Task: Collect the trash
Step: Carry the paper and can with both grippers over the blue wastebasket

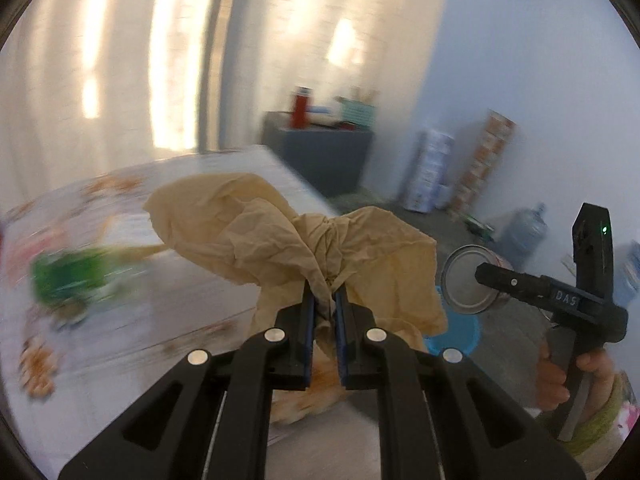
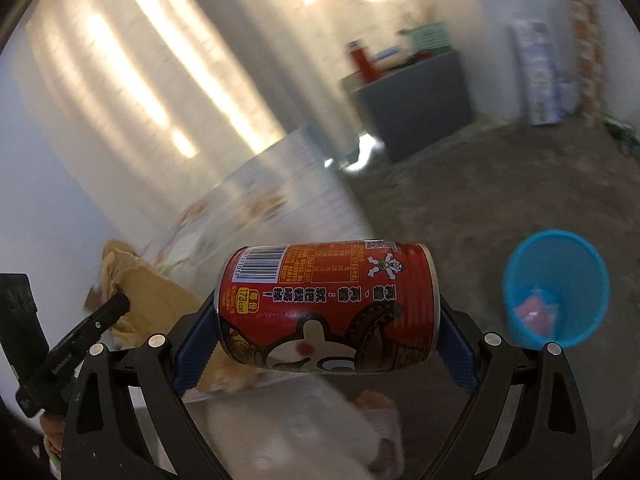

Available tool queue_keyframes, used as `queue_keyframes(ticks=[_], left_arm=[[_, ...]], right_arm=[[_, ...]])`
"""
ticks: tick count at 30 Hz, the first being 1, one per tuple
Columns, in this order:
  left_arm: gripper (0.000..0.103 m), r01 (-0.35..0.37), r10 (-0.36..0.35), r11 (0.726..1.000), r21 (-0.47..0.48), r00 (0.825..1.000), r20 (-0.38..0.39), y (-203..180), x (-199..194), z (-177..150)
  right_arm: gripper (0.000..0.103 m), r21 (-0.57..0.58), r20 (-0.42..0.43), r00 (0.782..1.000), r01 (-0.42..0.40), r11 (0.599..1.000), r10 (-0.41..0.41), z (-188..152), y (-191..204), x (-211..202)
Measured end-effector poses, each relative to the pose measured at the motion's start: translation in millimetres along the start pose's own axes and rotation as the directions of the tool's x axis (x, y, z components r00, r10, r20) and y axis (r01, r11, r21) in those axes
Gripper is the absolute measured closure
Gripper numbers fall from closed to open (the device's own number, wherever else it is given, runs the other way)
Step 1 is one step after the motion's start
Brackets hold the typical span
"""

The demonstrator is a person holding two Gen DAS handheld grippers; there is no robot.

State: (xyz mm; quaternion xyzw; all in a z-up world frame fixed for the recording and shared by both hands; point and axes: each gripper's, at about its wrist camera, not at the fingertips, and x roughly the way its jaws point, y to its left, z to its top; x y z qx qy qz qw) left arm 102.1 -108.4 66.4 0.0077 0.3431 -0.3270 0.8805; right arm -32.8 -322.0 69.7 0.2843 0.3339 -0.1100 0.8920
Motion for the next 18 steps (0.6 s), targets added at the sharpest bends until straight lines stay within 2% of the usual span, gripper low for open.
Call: queue_keyframes(ticks=[3, 7, 9, 12, 13, 17, 18], left_arm=[[0.094, 0.086, -0.084, 0.996, 0.036, 0.995, -0.048, -35, 30, 15], [0.094, 0.207, -0.194, 0.975, 0.084, 0.971, -0.140, -92, 80, 33], [0.094, 0.264, -0.243, 0.961, 0.083, 0.949, -0.203, -116, 105, 37], [0.094, 0.340, -0.309, 0.939, 0.046, 0.896, -0.320, -157, 160, 39], [0.094, 0.348, -0.312, 0.937, 0.039, 0.881, -0.355, -169, 177, 38], [0.094, 0.336, -0.269, 0.939, 0.070, 0.848, -0.457, -213, 243, 26], [0.094, 0.330, -0.255, 0.941, 0.072, 0.834, -0.489, -224, 264, 21]], right_arm=[[0.014, 0.076, 0.040, 0.996, 0.072, 0.995, -0.075, 4, -47, -20], [0.014, 0.197, 0.054, 0.984, 0.154, 0.968, -0.168, 3, -115, -38], [0.014, 0.260, 0.042, 0.979, 0.183, 0.948, -0.200, 1, -145, -40], [0.014, 0.356, 0.014, 0.974, 0.206, 0.911, -0.226, -3, -190, -39], [0.014, 0.388, 0.005, 0.973, 0.212, 0.897, -0.232, -6, -205, -36], [0.014, 0.464, -0.028, 0.968, 0.235, 0.854, -0.251, -10, -246, -26], [0.014, 0.481, -0.040, 0.966, 0.241, 0.843, -0.254, -9, -255, -20]])
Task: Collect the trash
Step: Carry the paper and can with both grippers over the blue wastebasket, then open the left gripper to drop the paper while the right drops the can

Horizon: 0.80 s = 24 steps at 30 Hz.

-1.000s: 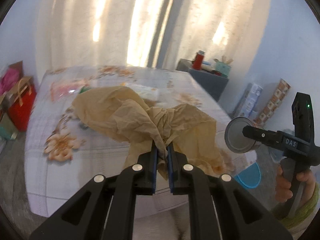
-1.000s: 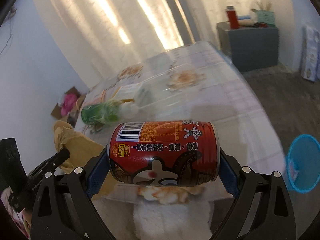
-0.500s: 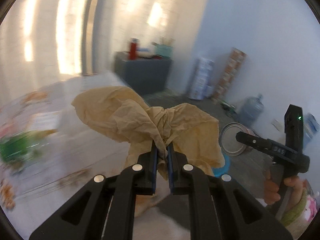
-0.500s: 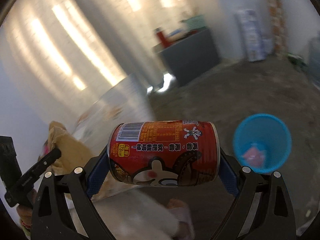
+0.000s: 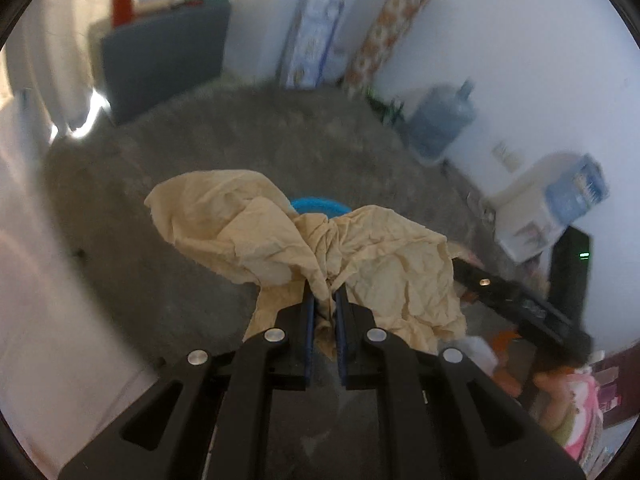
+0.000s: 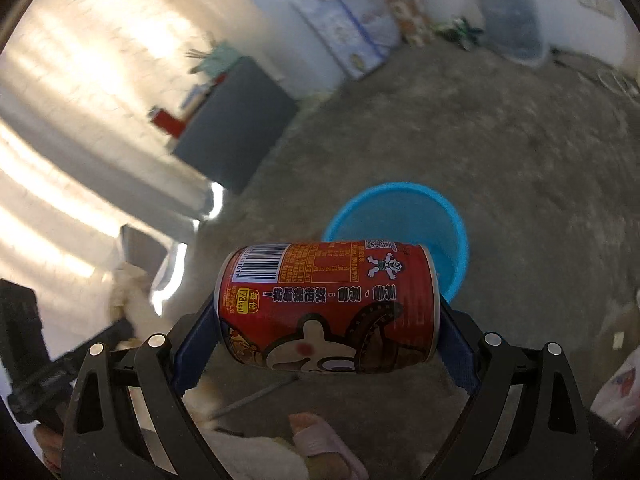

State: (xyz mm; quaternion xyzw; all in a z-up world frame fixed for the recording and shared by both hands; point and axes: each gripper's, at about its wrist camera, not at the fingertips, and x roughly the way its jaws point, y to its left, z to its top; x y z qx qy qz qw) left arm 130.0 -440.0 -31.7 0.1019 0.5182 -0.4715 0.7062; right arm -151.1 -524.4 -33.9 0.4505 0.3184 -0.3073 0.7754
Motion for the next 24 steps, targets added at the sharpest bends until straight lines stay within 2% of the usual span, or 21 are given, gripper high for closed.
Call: queue_keyframes(ticks=[6, 10, 11, 13, 16, 18, 19, 21, 22, 24], left_arm=[[0.094, -0.025, 0.013, 0.997, -0.073, 0.987, -0.161, 0, 115, 19], [0.092, -0.053, 0.034, 0.995, -0.088, 0.979, -0.201, 3, 166, 30], [0.090, -0.060, 0.042, 0.994, -0.086, 0.979, -0.198, 5, 176, 33], [0.070, -0.078, 0.058, 0.993, -0.090, 0.978, -0.199, 10, 195, 42], [0.047, -0.091, 0.063, 0.988, -0.128, 0.976, -0.207, 22, 209, 45], [0.043, -0.094, 0.061, 0.983, -0.156, 0.978, -0.201, 30, 211, 47], [0.043, -0.125, 0.089, 0.978, -0.167, 0.975, -0.206, 35, 212, 46], [0.043, -0.135, 0.091, 0.970, -0.202, 0.973, -0.211, 46, 213, 45], [0.040, -0.110, 0.063, 0.967, -0.229, 0.977, -0.203, 53, 211, 43], [0.039, -0.110, 0.060, 0.960, -0.256, 0.979, -0.196, 61, 206, 40]], right_arm=[[0.014, 0.062, -0.053, 0.999, 0.007, 0.998, -0.003, 12, -21, 33], [0.014, 0.076, -0.094, 0.995, 0.030, 0.997, -0.022, 26, -35, 67], [0.014, 0.078, -0.109, 0.994, 0.037, 0.996, -0.028, 28, -37, 78], [0.014, 0.080, -0.143, 0.989, 0.062, 0.995, -0.050, 27, -41, 93], [0.013, 0.060, -0.177, 0.982, 0.083, 0.995, -0.072, 28, -44, 115], [0.013, 0.041, -0.200, 0.976, 0.099, 0.994, -0.089, 28, -44, 130], [0.013, 0.042, -0.208, 0.975, 0.083, 0.996, -0.072, 28, -45, 136], [0.013, 0.044, -0.230, 0.971, 0.074, 0.996, -0.062, 28, -48, 145], [0.012, 0.032, -0.237, 0.968, 0.092, 0.995, -0.082, 28, -48, 149], [0.012, -0.006, -0.249, 0.961, 0.127, 0.992, -0.125, 29, -48, 158]])
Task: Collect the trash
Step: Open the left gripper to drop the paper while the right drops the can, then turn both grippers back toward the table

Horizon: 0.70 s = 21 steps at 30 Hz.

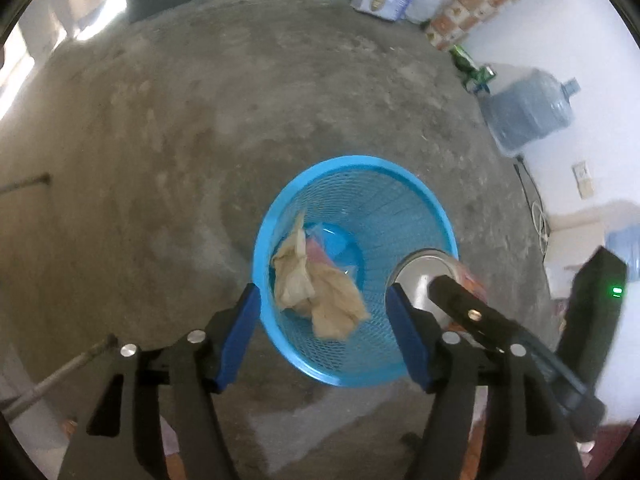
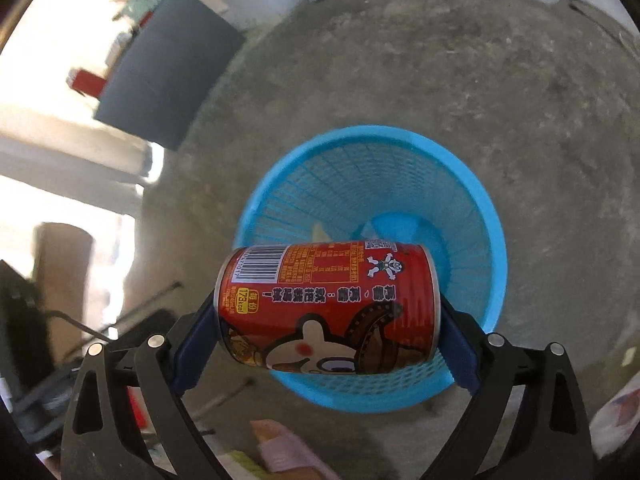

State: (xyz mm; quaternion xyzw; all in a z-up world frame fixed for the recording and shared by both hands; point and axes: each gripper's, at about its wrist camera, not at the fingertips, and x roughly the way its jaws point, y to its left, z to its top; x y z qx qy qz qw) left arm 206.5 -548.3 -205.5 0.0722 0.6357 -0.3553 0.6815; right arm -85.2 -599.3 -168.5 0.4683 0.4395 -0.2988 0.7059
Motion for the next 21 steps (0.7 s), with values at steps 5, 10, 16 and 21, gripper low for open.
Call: queue_keyframes(ticks=[5, 10, 16, 21], left_arm=[[0.039, 0.027, -0.026, 0.999, -0.029, 0.999, 0.031, 11, -20, -4], [0.036, 0.054, -0.056, 0.998, 0.020, 0.994, 0.089, 9, -60, -19], [0.029, 0.079, -0.102, 0.988, 0.131, 0.978, 0.183, -2, -124, -48], [0.025, 0.109, -0.154, 0.976, 0.189, 0.957, 0.245, -5, -172, -74]], right_arm=[[0.011, 0.001, -0.040, 0.999, 0.008, 1.000, -0.008, 0, -1, 19], [0.010, 0.026, -0.023, 1.000, -0.006, 1.000, 0.006, 8, -3, 25], [0.009, 0.046, 0.018, 1.000, -0.008, 0.999, 0.007, 15, 0, 19], [0.009, 0.004, 0.078, 0.997, -0.016, 1.000, 0.016, 4, 6, -11]])
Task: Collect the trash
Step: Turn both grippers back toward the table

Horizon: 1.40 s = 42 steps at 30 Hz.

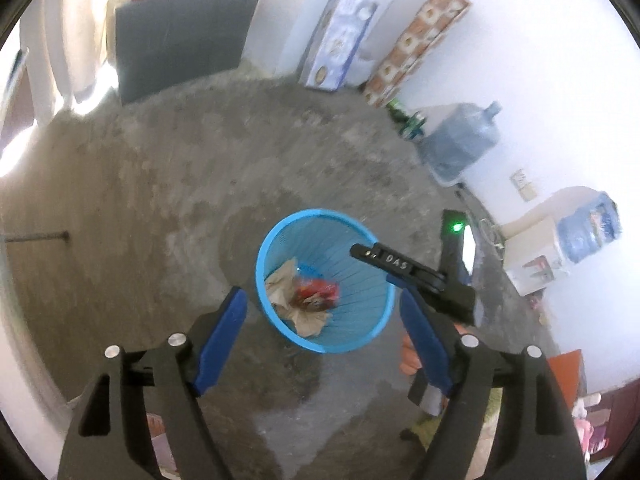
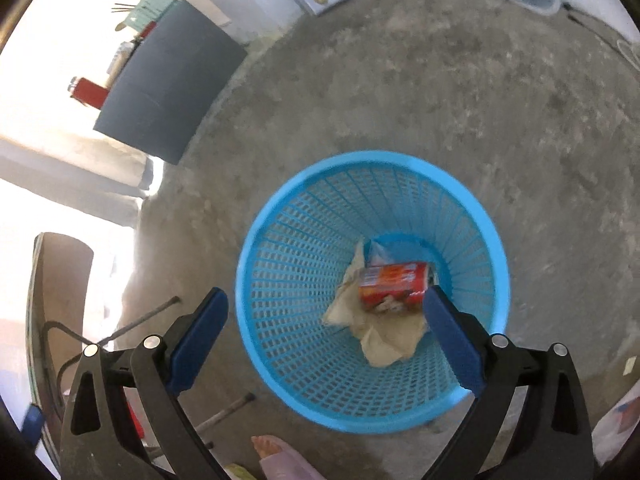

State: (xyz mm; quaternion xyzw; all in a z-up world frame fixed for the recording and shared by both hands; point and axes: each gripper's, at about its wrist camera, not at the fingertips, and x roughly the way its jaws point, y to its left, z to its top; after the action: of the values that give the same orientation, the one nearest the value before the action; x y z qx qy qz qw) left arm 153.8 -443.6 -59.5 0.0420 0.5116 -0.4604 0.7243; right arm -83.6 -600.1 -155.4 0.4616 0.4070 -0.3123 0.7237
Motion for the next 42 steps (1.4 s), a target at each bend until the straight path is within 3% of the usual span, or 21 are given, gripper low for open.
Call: queue_keyframes(ticks=[6, 11, 15, 20, 23, 25, 29, 33, 39, 42], left_arm=[[0.021, 0.012, -0.016, 0.998, 0.064, 0.998, 0.059, -7, -57, -23], [0.019, 0.002, -0.010, 0.998, 0.061, 0.992, 0.129, 0, -106, -45], [0.017, -0.021, 0.008, 0.998, 0.060, 0.979, 0.205, 10, -151, -63], [0.016, -0.102, 0.097, 0.995, 0.006, 0.954, 0.283, 34, -199, -90], [0.016, -0.182, 0.185, 0.982, -0.040, 0.926, 0.329, 50, -224, -109], [0.016, -0.259, 0.265, 0.964, -0.068, 0.895, 0.358, 60, -242, -123], [0.016, -0.347, 0.367, 0.930, -0.123, 0.849, 0.380, 80, -269, -151], [0.010, -0.375, 0.414, 0.910, -0.174, 0.833, 0.368, 103, -292, -174], [0.006, -0.415, 0.538, 0.836, -0.360, 0.749, 0.386, 146, -329, -215], [0.006, -0.373, 0.560, 0.806, -0.459, 0.731, 0.389, 173, -344, -234]], right_arm=[[0.009, -0.032, 0.059, 0.998, -0.035, 0.999, 0.037, -17, -1, -46], [0.009, -0.061, 0.110, 0.992, -0.061, 0.996, 0.067, -34, 5, -91], [0.009, -0.100, 0.149, 0.986, -0.062, 0.993, 0.077, -48, 19, -125], [0.008, -0.187, 0.201, 0.976, -0.048, 0.981, 0.086, -65, 47, -161], [0.008, -0.255, 0.233, 0.968, -0.032, 0.967, 0.093, -79, 74, -184], [0.008, -0.294, 0.245, 0.966, -0.013, 0.956, 0.088, -87, 90, -192], [0.008, -0.400, 0.308, 0.950, 0.081, 0.913, 0.051, -114, 139, -210], [0.008, -0.503, 0.351, 0.936, 0.156, 0.850, 0.036, -142, 189, -214], [0.008, -0.661, 0.380, 0.922, 0.213, 0.720, 0.076, -194, 267, -202], [0.008, -0.731, 0.363, 0.927, 0.222, 0.645, 0.092, -216, 301, -190]])
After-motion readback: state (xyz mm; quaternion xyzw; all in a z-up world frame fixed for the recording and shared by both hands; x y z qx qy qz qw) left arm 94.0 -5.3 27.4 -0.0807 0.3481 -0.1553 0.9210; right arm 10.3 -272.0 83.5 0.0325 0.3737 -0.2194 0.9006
